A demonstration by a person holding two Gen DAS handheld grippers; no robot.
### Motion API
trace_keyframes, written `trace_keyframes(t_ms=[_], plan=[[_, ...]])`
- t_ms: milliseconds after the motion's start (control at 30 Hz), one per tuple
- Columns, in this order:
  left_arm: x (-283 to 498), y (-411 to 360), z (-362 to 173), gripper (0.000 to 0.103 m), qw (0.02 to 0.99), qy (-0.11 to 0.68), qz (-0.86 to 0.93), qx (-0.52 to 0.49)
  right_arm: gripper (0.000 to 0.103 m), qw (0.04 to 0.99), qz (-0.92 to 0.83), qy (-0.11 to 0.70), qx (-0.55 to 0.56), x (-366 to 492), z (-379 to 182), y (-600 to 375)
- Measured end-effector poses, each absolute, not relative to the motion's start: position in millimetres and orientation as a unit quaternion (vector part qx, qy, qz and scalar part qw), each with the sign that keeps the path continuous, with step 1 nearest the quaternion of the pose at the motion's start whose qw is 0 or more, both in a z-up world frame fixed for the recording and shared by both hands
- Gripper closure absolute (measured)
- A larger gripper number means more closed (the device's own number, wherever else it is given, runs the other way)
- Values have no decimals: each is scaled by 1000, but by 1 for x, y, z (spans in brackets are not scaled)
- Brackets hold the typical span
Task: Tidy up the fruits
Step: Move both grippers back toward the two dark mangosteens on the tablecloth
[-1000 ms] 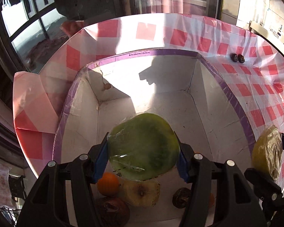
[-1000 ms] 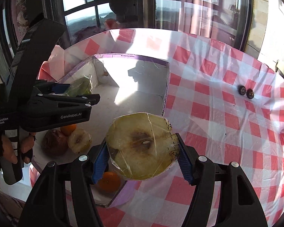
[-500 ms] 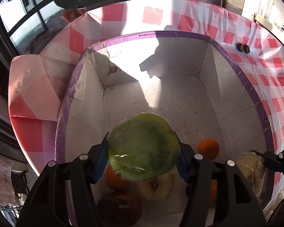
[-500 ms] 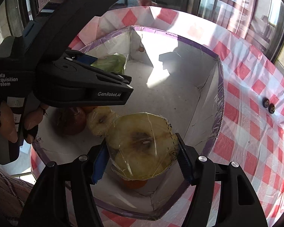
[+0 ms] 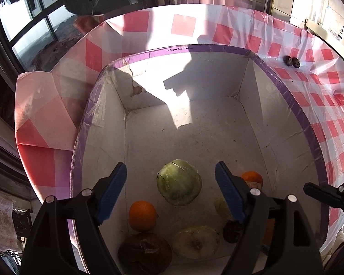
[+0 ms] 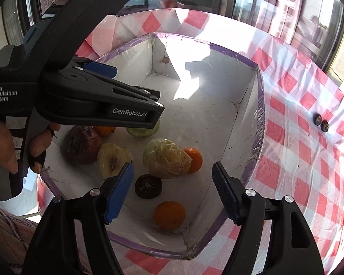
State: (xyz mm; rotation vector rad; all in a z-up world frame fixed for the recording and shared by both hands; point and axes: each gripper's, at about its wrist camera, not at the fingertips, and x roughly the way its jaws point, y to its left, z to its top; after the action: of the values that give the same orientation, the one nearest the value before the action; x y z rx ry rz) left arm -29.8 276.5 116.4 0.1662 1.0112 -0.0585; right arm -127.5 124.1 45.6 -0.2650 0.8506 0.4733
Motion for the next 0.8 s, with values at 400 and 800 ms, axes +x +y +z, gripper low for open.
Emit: trace_keyframes(t_ms=[400, 800], plan=[[-33, 271, 126, 9, 883, 459, 11, 99, 32, 896, 231, 371, -76, -135, 63, 96], [-54, 181, 190, 2, 947, 316, -45, 27, 25, 922, 95, 374, 17, -129, 61, -38]])
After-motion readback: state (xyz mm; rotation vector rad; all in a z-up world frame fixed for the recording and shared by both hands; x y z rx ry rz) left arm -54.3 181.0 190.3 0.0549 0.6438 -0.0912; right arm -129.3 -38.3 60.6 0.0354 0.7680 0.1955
